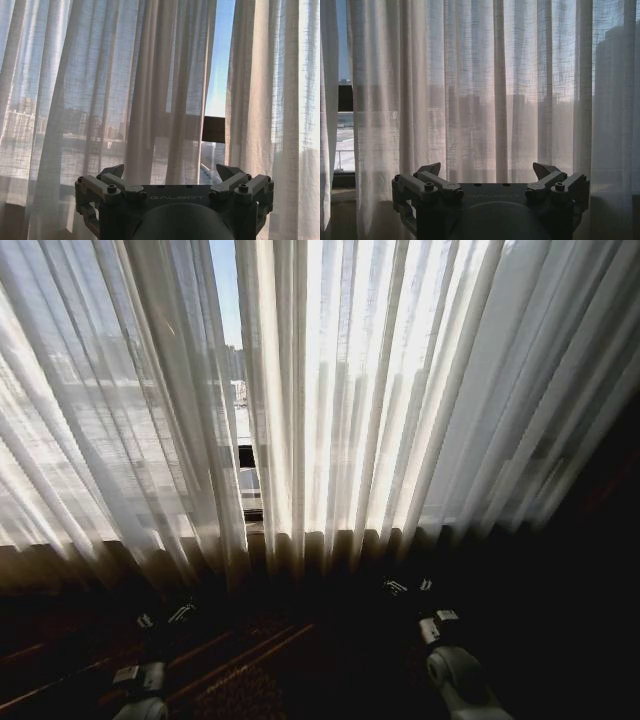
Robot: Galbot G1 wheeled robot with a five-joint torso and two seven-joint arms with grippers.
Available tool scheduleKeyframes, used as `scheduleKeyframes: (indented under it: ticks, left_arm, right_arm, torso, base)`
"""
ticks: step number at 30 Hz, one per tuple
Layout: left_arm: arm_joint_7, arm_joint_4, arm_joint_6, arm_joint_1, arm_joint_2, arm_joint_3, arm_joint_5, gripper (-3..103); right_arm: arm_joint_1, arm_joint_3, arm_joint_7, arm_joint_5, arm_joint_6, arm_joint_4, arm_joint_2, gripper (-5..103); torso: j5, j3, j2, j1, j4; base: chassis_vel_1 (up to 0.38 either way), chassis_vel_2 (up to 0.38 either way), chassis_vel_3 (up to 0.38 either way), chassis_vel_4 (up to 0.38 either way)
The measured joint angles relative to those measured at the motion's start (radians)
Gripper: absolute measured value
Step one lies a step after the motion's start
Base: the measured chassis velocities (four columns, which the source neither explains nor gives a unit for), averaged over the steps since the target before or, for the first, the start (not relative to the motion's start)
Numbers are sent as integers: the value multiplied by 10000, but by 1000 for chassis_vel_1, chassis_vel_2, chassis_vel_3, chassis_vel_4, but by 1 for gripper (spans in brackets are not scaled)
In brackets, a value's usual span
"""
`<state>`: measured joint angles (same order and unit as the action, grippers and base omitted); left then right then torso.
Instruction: Open the curtains by pulling them apart, changing their state from closed to fully open.
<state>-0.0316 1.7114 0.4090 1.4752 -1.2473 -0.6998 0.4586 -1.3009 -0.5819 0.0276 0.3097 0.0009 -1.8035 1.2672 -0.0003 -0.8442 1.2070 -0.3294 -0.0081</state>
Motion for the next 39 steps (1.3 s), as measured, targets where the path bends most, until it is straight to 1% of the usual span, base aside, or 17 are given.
scheduleKeyframes:
  ticks: [12,20,25,28,30,33,37,39]
  left_arm:
    - [0,0,0,1,0,0,0,100]
    - [1,0,0,1,-1,0,0,100]
    - [0,0,0,1,0,0,0,100]
    - [0,0,0,1,0,0,0,100]
    - [1,0,0,0,-1,2,0,100]
    - [2,0,0,0,-1,1,0,100]
    - [1,0,0,1,-1,0,0,100]
    - [0,0,0,2,-1,-1,0,100]
  right_arm:
    - [-40,-6,121,-147,-34,-73,-11,100]
    - [-79,-17,200,-168,-36,-165,0,100]
    - [-101,9,290,-223,-25,-184,48,100]
    - [-100,15,295,-225,-19,-183,52,100]
    - [-81,14,294,-217,-18,-175,40,100]
    - [-46,13,279,-198,-20,-148,24,100]
    - [7,11,250,-152,-22,-78,6,100]
    - [45,13,235,-117,-17,-18,0,100]
  torso:
    - [0,1,1,2,2]
    - [1,1,2,3,0]
    - [-3,0,0,1,0]
    - [6,-3,-3,-5,-1]
    - [-3,-4,-4,-10,-2]
    - [5,-1,-2,-5,0]
    - [-8,1,1,2,2]
    - [2,1,0,3,3]
  base:
    - [-31,29,25,-21]
    - [-168,189,147,-156]
    - [-266,324,254,-334]
    - [-261,384,287,-407]
    - [-294,423,311,-450]
    - [-278,441,339,-471]
    - [-199,451,232,-437]
    - [-179,459,170,-430]
